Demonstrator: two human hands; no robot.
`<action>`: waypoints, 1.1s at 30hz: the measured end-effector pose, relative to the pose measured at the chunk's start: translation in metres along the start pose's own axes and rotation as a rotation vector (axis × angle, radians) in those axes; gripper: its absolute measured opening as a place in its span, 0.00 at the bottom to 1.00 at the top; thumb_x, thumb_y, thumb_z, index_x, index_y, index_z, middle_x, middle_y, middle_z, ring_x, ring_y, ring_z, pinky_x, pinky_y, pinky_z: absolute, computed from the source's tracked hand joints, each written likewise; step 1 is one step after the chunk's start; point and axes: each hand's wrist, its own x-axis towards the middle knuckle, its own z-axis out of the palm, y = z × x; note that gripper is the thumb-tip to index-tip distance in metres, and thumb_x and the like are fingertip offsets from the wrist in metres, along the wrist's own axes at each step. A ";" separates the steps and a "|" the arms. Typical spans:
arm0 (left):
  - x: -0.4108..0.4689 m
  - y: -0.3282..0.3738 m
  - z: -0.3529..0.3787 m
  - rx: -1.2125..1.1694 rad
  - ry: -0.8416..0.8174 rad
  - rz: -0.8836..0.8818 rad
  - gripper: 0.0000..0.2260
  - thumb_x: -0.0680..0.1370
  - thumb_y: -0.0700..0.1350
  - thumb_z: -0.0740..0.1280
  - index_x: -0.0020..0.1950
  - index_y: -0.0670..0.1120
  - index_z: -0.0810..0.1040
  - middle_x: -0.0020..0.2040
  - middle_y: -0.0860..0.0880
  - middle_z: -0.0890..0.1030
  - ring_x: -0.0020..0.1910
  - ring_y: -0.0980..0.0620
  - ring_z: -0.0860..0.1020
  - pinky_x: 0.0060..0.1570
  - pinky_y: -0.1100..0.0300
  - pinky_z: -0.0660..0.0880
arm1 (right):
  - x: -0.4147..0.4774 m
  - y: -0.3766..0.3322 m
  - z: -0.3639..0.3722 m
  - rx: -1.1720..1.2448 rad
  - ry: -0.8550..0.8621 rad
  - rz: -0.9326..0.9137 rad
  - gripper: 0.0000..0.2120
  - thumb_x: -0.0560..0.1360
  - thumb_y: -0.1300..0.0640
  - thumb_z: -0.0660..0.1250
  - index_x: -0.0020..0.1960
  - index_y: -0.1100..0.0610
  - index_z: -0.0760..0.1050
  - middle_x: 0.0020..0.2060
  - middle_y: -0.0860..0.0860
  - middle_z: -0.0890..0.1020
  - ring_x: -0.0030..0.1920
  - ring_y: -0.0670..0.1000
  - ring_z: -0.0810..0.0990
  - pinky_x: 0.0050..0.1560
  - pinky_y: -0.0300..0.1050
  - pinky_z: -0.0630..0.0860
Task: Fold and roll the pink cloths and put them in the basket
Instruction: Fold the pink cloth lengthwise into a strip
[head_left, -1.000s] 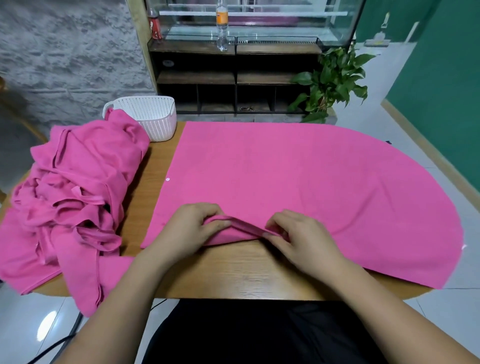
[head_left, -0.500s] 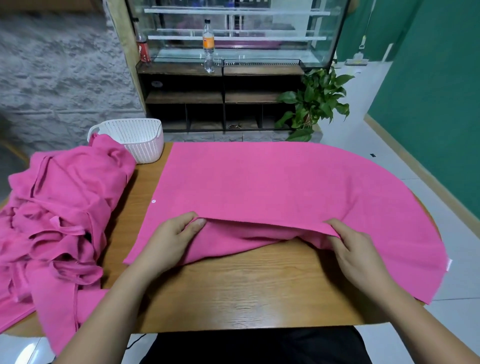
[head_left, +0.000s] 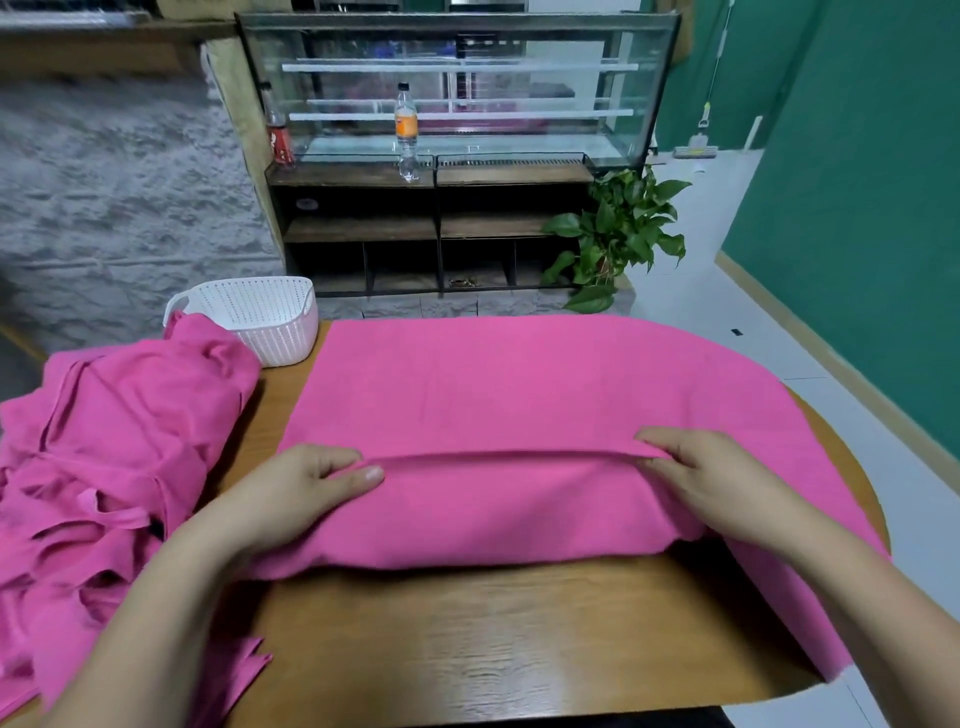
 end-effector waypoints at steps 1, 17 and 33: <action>0.014 -0.002 -0.004 0.072 0.084 0.020 0.30 0.77 0.70 0.66 0.41 0.42 0.74 0.33 0.54 0.72 0.33 0.55 0.70 0.39 0.49 0.71 | 0.016 0.005 0.002 -0.071 0.055 -0.001 0.13 0.84 0.53 0.66 0.41 0.48 0.72 0.34 0.42 0.78 0.38 0.43 0.77 0.44 0.50 0.74; 0.180 -0.056 0.018 0.591 0.582 0.071 0.14 0.82 0.58 0.67 0.44 0.49 0.76 0.41 0.50 0.73 0.49 0.41 0.78 0.40 0.49 0.74 | 0.185 0.060 0.086 -0.531 0.310 0.205 0.11 0.83 0.52 0.64 0.61 0.56 0.77 0.52 0.58 0.76 0.53 0.63 0.79 0.40 0.52 0.70; 0.162 -0.076 0.037 0.448 0.575 0.006 0.13 0.79 0.53 0.71 0.63 0.53 0.78 0.57 0.51 0.80 0.56 0.44 0.82 0.50 0.47 0.79 | 0.147 0.096 0.105 -0.120 0.339 0.120 0.19 0.73 0.66 0.67 0.61 0.52 0.80 0.51 0.51 0.77 0.56 0.57 0.77 0.53 0.52 0.75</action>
